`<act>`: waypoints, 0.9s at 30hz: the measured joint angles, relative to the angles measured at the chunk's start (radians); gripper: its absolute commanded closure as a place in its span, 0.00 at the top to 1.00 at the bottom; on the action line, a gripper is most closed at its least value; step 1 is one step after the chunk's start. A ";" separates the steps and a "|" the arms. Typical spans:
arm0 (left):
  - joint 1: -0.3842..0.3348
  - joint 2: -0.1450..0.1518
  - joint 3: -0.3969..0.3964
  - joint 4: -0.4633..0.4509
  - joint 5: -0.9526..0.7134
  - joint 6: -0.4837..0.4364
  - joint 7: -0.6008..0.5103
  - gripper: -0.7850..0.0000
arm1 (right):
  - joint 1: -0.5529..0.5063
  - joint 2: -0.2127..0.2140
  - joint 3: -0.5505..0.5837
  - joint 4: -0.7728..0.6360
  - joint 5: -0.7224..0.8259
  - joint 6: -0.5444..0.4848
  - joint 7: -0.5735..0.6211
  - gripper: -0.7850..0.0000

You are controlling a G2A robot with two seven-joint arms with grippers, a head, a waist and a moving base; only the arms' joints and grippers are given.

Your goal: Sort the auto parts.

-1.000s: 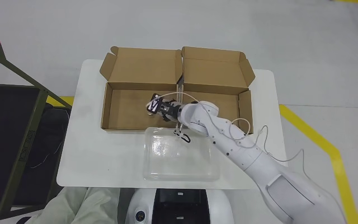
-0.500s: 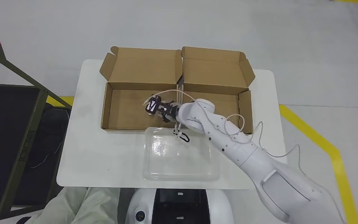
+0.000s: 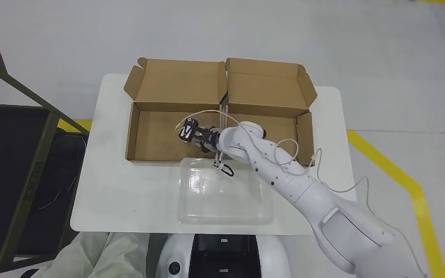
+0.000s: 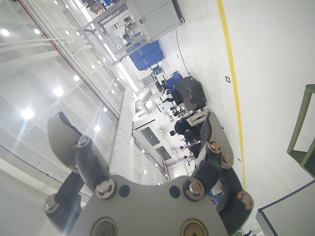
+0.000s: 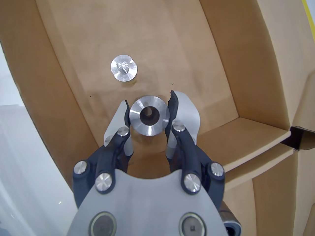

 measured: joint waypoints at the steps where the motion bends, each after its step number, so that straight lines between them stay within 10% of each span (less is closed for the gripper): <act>1: 0.000 0.000 0.000 0.000 0.000 0.000 0.000 1.00 | 0.001 -0.002 0.000 0.000 -0.002 -0.001 0.000 0.44; 27: 0.000 0.000 0.000 0.000 0.000 0.000 0.000 1.00 | -0.243 0.121 0.284 -0.483 -0.125 -0.098 -0.074 0.60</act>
